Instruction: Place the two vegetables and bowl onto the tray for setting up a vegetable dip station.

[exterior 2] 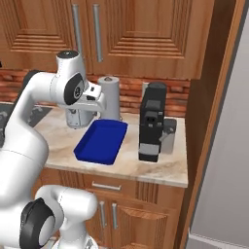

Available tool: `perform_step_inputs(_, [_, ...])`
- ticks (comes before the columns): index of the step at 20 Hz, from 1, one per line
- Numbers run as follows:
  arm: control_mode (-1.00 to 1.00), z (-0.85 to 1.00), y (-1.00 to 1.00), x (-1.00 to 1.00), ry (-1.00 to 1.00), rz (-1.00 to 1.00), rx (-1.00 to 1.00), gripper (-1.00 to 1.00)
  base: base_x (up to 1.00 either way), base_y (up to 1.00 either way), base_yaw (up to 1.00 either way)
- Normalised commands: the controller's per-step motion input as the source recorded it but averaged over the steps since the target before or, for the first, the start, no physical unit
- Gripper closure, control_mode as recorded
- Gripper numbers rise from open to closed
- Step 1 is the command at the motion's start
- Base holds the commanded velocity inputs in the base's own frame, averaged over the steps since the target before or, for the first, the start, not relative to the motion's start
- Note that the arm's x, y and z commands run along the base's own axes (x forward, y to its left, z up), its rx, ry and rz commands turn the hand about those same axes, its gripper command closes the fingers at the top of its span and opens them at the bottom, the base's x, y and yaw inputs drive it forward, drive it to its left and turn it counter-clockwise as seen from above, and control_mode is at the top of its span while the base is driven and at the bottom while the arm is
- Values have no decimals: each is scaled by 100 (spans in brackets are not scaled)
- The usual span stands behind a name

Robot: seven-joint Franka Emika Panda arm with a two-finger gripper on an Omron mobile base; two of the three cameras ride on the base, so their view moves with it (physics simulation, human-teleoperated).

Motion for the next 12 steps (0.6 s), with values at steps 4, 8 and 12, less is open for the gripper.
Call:
perform_step_inputs(4, [100, 0, 0, 0, 0, 0, 0, -100, -32, 0, 7])
perform_step_inputs(8, [100, 0, 0, 0, 0, 0, 0, -100, -18, 0, 33])
perform_step_inputs(12, [100, 0, 0, 0, 0, 0, 0, -100, -12, 0, 44])
